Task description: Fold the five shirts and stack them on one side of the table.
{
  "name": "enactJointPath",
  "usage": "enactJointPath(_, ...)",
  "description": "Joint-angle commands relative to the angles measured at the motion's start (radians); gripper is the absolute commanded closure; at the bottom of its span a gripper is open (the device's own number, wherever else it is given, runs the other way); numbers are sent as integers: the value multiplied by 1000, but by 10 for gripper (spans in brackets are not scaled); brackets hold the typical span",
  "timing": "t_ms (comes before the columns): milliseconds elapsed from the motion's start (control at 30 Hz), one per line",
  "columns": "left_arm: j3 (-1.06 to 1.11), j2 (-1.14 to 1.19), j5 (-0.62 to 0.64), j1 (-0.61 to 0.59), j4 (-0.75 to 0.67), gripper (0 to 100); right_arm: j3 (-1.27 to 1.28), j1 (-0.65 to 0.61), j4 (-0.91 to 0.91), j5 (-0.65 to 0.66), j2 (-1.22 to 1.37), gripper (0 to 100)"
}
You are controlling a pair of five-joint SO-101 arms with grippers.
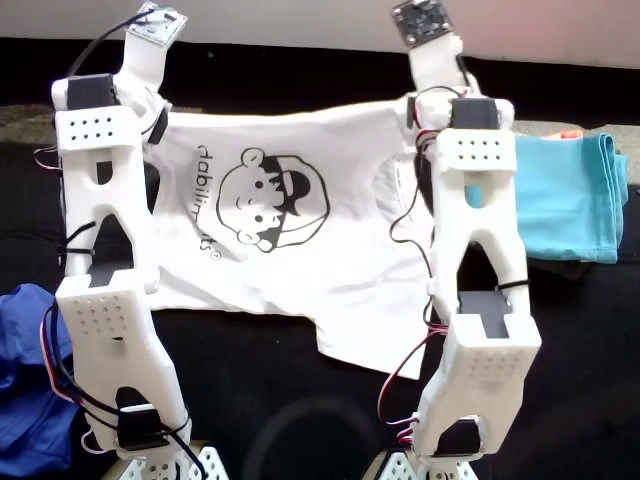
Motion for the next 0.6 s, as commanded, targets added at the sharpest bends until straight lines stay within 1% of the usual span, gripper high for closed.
enactJointPath(0, -39, 8, -3, 5, 34, 992, -59, -33, 114, 2, -5, 992)
enactJointPath(100, -41, 12, -6, 7, 141, 992, -67, -42, 231, 2, -5, 992)
enactJointPath(367, -38, 1, -8, 2, 374, 992, -59, -41, 417, 2, -50, 992)
enactJointPath(467, 1, -61, -8, -12, 385, 992, -58, -41, 456, 2, -116, 992)
enactJointPath(567, 97, -173, -28, -13, 385, 992, -56, -47, 522, 2, -177, 992)
